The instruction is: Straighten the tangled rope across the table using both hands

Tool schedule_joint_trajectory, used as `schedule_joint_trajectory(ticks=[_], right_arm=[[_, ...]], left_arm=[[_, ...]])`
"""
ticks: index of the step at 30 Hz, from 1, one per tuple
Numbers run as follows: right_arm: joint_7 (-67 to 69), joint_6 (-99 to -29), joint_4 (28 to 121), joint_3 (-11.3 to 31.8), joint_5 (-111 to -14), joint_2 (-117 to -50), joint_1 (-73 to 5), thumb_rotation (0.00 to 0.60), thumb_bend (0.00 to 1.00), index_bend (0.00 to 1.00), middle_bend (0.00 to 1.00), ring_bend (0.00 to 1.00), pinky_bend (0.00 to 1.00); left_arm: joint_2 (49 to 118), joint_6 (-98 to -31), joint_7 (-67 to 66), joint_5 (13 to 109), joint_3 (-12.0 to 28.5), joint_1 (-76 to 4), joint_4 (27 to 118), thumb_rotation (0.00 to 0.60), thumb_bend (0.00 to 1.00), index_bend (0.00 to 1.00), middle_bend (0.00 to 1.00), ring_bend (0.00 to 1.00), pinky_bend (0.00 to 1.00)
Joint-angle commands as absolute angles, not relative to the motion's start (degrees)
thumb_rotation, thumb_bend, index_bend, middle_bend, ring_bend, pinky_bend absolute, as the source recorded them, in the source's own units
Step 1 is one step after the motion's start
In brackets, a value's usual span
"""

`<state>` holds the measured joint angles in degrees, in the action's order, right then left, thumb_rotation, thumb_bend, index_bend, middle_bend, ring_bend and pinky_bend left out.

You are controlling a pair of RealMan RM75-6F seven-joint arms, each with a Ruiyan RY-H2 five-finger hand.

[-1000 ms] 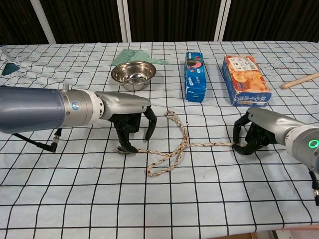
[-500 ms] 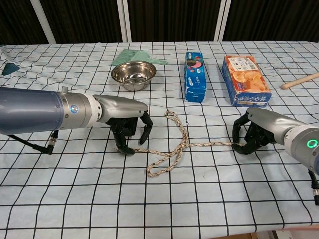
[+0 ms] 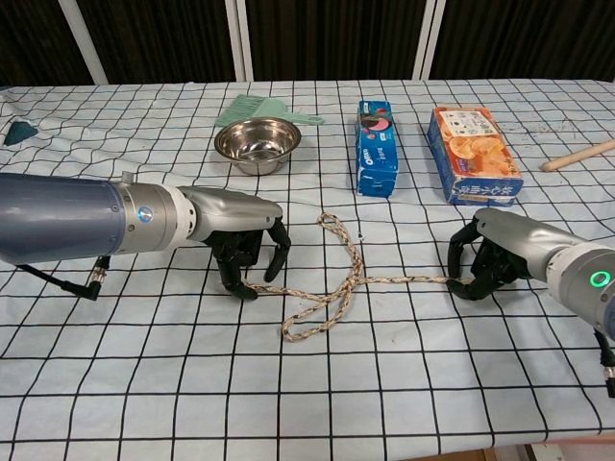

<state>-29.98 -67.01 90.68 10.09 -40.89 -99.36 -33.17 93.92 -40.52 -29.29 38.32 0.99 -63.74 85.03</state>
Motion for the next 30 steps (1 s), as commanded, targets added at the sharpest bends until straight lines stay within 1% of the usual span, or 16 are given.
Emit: schedule_joint_trajectory(ticks=[1,7,17,22,30], right_arm=[[-30.0,-66.9,90.6,10.1,-40.9,-99.4,-33.2,0.600,0.41,0.65,0.98,1.00,1.00],[-30.2,-66.9,90.7,10.3,-41.0,-99.3,-33.1,0.600,0.41,0.65,0.98,1.00,1.00],[-30.2,-66.7,90.7,10.5,-41.0,-99.4,-33.0,0.600,0.41,0.65,0.98,1.00,1.00],[-30.2,-66.5,90.7,10.5,-41.0,-99.5,-33.0,0.600,0.41,0.65,0.98,1.00,1.00],[-30.2,-66.5,90.8,10.5,-41.1,-99.4,-32.9,0.600,0.41,0.65,0.98,1.00,1.00]], left_arm=[[94.1,-40.7,-29.5,38.3,0.8,-63.8,84.8,0.600,0.29,0.53,1.00,1.00,0.97],[94.1,-40.9,-29.7,38.0,0.5,-64.0,84.9,0.600,0.32,0.56,1.00,1.00,0.97],[94.2,-41.3,-30.1,37.4,0.2,-64.3,84.7,0.600,0.33,0.58,1.00,1.00,0.97],[94.3,-41.3,-30.3,37.0,0.0,-64.5,84.6,0.600,0.37,0.58,1.00,1.00,0.97],[94.4,-41.5,-30.5,36.9,-0.1,-64.6,84.6,0.600,0.39,0.61,1.00,1.00,0.97]])
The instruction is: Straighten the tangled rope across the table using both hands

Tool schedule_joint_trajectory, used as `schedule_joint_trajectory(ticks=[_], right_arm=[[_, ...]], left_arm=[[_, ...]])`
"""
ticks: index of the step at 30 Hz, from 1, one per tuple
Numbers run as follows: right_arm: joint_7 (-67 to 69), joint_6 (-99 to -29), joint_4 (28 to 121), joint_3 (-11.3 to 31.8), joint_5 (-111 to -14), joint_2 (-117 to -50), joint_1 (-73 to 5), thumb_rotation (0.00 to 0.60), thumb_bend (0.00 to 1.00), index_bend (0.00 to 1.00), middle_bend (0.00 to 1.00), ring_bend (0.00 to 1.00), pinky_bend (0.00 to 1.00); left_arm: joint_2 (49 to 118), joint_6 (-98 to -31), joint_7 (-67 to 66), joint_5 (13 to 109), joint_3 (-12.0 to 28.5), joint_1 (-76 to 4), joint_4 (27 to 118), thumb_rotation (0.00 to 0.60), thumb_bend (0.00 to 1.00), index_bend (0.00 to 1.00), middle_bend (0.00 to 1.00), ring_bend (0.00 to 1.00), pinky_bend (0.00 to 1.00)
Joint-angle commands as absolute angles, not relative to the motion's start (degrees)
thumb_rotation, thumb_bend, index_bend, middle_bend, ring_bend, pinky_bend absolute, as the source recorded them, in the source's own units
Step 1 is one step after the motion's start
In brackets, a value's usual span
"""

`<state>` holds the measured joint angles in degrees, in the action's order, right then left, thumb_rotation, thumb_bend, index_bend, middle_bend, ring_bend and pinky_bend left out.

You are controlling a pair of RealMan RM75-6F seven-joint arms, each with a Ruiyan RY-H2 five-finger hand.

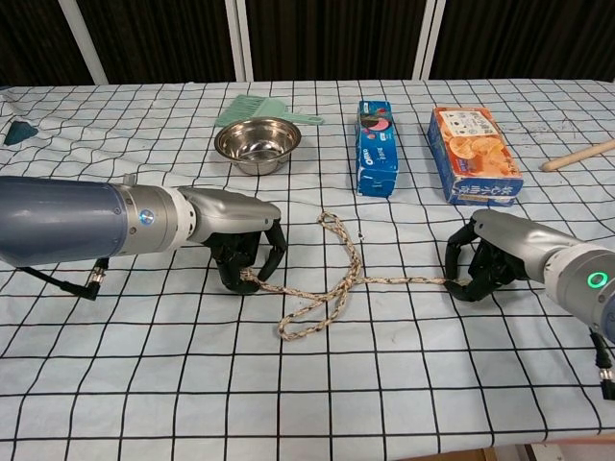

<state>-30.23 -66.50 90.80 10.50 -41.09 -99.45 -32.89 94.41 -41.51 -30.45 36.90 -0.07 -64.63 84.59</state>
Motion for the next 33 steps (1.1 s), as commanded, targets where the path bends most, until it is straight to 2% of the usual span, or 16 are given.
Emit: schedule_joint_trajectory(ticks=[1,12,33], right_arm=[[-30.2,-66.4,90.8,10.5,-41.1,-99.4,-32.8,0.600,0.41,0.65,0.98,1.00,1.00],[-29.9,-66.3,90.9,10.5,-41.4,-99.4,-32.7,0.600,0.41,0.65,0.98,1.00,1.00],[-30.2,-66.2,91.8,11.3,-41.1,-99.0,-32.9,0.600,0.41,0.65,0.98,1.00,1.00]], left_arm=[[94.5,-41.6,-30.4,36.8,-0.1,-64.6,84.5,0.600,0.39,0.61,1.00,1.00,0.97],[94.4,-41.8,-30.1,37.1,0.1,-64.6,84.7,0.600,0.46,0.63,1.00,1.00,0.97],[93.8,-41.6,-29.9,36.4,0.2,-65.0,85.0,0.600,0.46,0.63,1.00,1.00,0.97]])
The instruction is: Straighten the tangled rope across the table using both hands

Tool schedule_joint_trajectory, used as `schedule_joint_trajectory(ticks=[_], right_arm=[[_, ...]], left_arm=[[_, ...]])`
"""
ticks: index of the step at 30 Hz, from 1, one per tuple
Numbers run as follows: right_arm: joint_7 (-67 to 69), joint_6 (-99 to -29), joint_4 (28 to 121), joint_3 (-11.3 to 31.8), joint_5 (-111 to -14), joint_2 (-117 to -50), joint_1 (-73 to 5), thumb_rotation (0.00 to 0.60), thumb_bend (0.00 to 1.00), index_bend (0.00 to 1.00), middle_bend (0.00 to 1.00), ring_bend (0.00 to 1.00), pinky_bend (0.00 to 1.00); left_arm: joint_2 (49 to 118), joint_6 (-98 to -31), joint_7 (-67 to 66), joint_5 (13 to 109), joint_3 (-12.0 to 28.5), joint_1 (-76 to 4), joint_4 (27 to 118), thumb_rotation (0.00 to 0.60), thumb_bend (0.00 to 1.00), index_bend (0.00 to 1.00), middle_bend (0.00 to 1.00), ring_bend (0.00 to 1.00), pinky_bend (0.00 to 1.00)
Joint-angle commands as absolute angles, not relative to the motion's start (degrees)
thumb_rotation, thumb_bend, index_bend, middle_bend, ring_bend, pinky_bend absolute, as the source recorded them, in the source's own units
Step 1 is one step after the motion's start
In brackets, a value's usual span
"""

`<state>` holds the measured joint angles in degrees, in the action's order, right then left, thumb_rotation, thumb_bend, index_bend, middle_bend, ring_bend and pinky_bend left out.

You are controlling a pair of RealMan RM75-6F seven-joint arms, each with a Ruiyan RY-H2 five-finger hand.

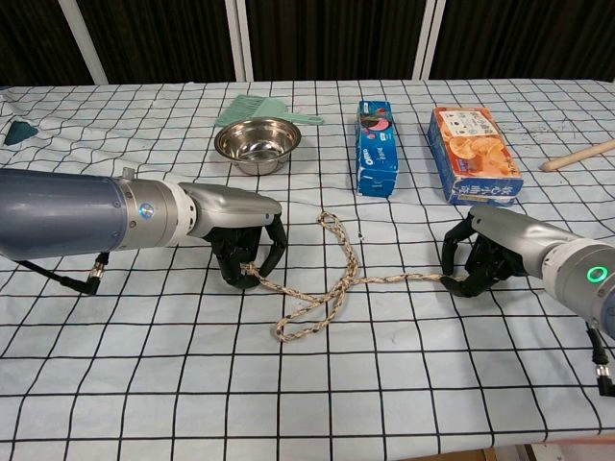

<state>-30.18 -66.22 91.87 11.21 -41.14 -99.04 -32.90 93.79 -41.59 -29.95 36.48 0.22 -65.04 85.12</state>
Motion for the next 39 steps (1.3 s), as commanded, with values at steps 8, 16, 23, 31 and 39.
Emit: schedule_joint_trajectory(ticks=[8,16,23,31,39], right_arm=[[-30.2,-66.6,92.4,11.5,-41.2,-97.8,-32.7,0.600,0.41,0.65,0.98,1.00,1.00],[-29.0,-68.8,95.3,12.0,-42.8,-92.1,-30.9,0.600,0.41,0.66,0.99,1.00,1.00],[-27.5,-69.0,97.6,11.2,-43.6,-84.6,-28.4,0.600,0.41,0.66,0.99,1.00,1.00],[-23.2,-66.8,97.7,10.5,-44.8,-77.8,-26.0,0.600,0.41,0.66,0.99,1.00,1.00],[-17.1,-64.5,95.2,10.1,-47.4,-74.4,-24.0,0.600,0.41,0.66,0.99,1.00,1.00]], left_arm=[[92.9,-42.3,-29.0,36.9,1.0,-64.8,84.9,0.600,0.48,0.64,1.00,1.00,0.97],[89.3,-43.7,-28.4,37.4,1.0,-63.8,86.2,0.600,0.48,0.64,1.00,1.00,0.97],[84.5,-44.5,-26.3,37.5,1.8,-62.3,87.8,0.600,0.48,0.64,1.00,1.00,0.97],[79.0,-44.4,-25.1,38.9,0.3,-60.3,89.5,0.600,0.48,0.65,1.00,1.00,0.97],[74.0,-45.0,-19.7,44.4,-0.7,-55.7,90.4,0.600,0.48,0.65,1.00,1.00,0.97]])
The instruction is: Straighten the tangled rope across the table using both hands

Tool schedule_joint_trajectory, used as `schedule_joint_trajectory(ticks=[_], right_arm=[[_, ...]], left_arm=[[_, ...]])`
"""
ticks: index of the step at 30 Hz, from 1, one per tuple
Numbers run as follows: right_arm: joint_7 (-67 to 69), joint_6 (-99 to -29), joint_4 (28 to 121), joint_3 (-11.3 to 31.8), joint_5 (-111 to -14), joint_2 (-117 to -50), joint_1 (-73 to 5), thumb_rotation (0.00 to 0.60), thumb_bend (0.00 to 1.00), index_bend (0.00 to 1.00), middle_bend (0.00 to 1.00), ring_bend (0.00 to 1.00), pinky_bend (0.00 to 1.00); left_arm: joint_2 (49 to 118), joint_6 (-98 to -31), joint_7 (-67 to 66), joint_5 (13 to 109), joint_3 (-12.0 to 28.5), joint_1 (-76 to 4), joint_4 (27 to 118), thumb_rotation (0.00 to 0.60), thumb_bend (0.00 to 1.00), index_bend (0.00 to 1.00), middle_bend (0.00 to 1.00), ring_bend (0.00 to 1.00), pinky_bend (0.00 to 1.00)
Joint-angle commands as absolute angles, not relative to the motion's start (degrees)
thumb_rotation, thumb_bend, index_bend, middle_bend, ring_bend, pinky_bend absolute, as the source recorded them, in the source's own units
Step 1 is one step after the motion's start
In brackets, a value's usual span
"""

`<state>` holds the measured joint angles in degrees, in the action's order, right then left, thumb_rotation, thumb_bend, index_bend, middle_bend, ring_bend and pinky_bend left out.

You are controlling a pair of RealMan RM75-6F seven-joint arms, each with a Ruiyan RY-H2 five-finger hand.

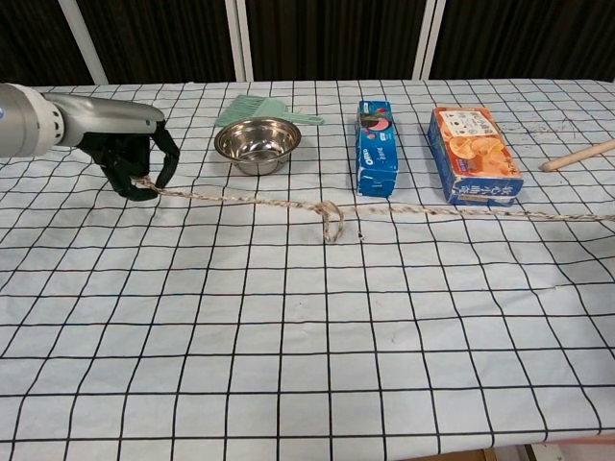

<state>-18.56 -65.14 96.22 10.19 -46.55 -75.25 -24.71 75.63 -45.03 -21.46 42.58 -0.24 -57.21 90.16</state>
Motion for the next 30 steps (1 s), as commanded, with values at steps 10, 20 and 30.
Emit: schedule_joint_trajectory(ticks=[10,20,30], right_arm=[[-14.3,-63.4,91.1,10.0,-47.4,-73.4,-22.9,0.600,0.41,0.66,0.99,1.00,1.00],[-12.9,-61.7,87.3,10.5,-46.6,-73.1,-22.8,0.600,0.41,0.66,0.99,1.00,1.00],[-11.4,-57.9,82.7,10.9,-45.1,-72.9,-23.2,0.600,0.42,0.66,0.99,1.00,1.00]], left_arm=[[70.5,-44.4,-13.8,51.2,-1.4,-51.5,89.7,0.600,0.48,0.65,1.00,1.00,0.97],[70.4,-44.3,-8.7,55.1,-1.5,-47.9,86.4,0.600,0.48,0.65,1.00,1.00,0.97],[74.6,-43.7,-3.7,59.7,-1.2,-45.2,78.9,0.600,0.48,0.65,1.00,1.00,0.97]])
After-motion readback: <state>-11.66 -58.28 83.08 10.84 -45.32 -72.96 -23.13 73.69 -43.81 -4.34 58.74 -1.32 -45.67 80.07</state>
